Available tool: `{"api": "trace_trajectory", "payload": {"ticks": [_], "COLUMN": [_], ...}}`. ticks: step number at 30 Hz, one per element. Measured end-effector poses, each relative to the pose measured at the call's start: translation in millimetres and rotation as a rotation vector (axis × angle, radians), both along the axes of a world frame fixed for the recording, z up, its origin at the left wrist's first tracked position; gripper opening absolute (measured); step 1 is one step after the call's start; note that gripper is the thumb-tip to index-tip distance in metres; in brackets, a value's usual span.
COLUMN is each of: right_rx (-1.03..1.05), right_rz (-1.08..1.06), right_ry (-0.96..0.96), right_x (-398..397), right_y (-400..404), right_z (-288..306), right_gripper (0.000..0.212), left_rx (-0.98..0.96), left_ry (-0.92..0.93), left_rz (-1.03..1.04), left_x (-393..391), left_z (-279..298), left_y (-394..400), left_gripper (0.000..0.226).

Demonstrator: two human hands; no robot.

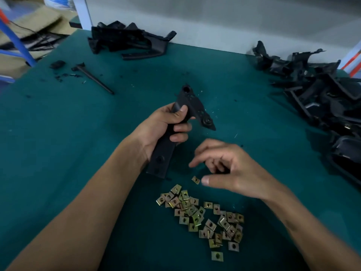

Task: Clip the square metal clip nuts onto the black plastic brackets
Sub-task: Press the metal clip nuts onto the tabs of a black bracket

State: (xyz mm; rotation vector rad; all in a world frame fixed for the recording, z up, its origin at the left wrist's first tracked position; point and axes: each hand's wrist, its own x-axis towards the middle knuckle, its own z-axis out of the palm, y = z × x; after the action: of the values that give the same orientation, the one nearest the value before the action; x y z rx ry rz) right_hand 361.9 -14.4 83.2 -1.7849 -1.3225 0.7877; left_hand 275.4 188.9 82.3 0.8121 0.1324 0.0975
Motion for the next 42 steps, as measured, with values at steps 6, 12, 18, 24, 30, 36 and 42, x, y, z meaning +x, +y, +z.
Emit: {"api": "trace_trajectory", "payload": {"ticks": [6, 12, 18, 24, 30, 36, 42], "right_rx": [-0.130, -0.018, 0.272, 0.626, 0.599, 0.574, 0.594], "right_rz": [0.092, 0.012, -0.451, -0.697, -0.572, -0.604, -0.519], "right_ry": [-0.142, -0.110, 0.555, 0.826, 0.997, 0.967, 1.074], "right_x": [1.2, 4.9, 19.8, 35.7, 43.3, 41.5, 44.6], "right_y": [10.4, 14.5, 29.4, 52.3, 57.0, 62.3, 57.9], "right_z": [0.7, -5.7, -8.3, -11.3, -9.5, -10.1, -8.4], "right_gripper": [0.022, 0.006, 0.015, 0.012, 0.012, 0.010, 0.014], "left_rx": [0.026, -0.005, -0.073, 0.174, 0.315, 0.207, 0.219], "left_ry": [0.014, 0.027, 0.041, 0.012, -0.009, 0.025, 0.031], "left_rz": [-0.069, -0.007, 0.065, 0.046, 0.041, -0.032, -0.054], "left_x": [3.4, 2.9, 10.9, 18.8, 23.4, 24.6, 22.1], "left_z": [-6.9, -4.9, -4.2, -5.7, -6.4, -9.5, -10.1], "left_y": [-4.5, -1.1, -0.7, -5.6, -1.9, 10.3, 11.2], "left_gripper": [0.004, 0.016, 0.013, 0.017, 0.017, 0.023, 0.021]}}
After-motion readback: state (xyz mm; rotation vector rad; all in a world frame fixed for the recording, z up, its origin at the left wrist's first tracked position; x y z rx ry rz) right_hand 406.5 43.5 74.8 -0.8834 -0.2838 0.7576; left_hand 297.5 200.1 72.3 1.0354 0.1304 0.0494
